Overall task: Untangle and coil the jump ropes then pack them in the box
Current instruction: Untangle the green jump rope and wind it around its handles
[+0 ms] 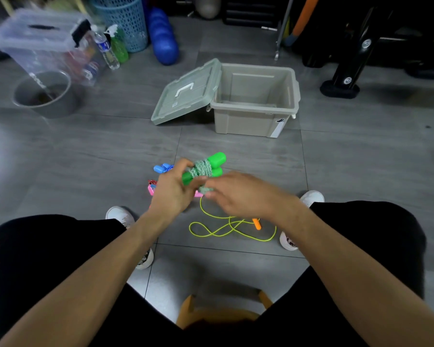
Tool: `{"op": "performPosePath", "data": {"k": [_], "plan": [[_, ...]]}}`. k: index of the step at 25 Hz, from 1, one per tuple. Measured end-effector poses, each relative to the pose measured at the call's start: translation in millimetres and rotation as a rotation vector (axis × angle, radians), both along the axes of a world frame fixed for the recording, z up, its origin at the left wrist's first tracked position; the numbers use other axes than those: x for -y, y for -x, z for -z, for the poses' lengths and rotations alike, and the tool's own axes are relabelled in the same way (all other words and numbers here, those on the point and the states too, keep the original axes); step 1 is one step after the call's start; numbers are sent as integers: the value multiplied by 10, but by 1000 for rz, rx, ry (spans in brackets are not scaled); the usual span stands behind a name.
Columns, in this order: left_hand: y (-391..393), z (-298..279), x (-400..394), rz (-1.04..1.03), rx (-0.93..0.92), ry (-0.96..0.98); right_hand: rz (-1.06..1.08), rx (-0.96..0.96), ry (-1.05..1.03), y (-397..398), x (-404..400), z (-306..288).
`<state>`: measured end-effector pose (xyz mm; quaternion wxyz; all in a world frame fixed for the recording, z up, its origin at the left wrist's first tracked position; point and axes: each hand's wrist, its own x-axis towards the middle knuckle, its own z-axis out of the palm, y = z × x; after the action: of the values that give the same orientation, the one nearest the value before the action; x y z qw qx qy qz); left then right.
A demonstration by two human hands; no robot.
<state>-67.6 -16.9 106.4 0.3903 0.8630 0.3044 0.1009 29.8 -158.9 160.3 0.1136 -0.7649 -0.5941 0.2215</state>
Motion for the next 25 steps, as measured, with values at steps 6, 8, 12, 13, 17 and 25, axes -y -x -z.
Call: {"op": "performPosePath", "data": {"k": [6, 8, 12, 13, 17, 25], "plan": [[71, -25, 194, 407, 237, -153, 148, -111, -177, -579, 56, 17], [110, -35, 181, 463, 242, -166, 166, -179, -165, -643, 30, 10], [77, -18, 107, 500, -35, -185, 150, -287, -145, -542, -76, -32], [56, 0, 95, 542, -86, -174, 114, -282, -137, -489, -102, -35], [103, -19, 97, 592, 33, -236, 100, -279, -98, -611, -107, 57], [264, -286, 147, 278, 263, 135, 273, -617, -58, -684, 112, 205]]}}
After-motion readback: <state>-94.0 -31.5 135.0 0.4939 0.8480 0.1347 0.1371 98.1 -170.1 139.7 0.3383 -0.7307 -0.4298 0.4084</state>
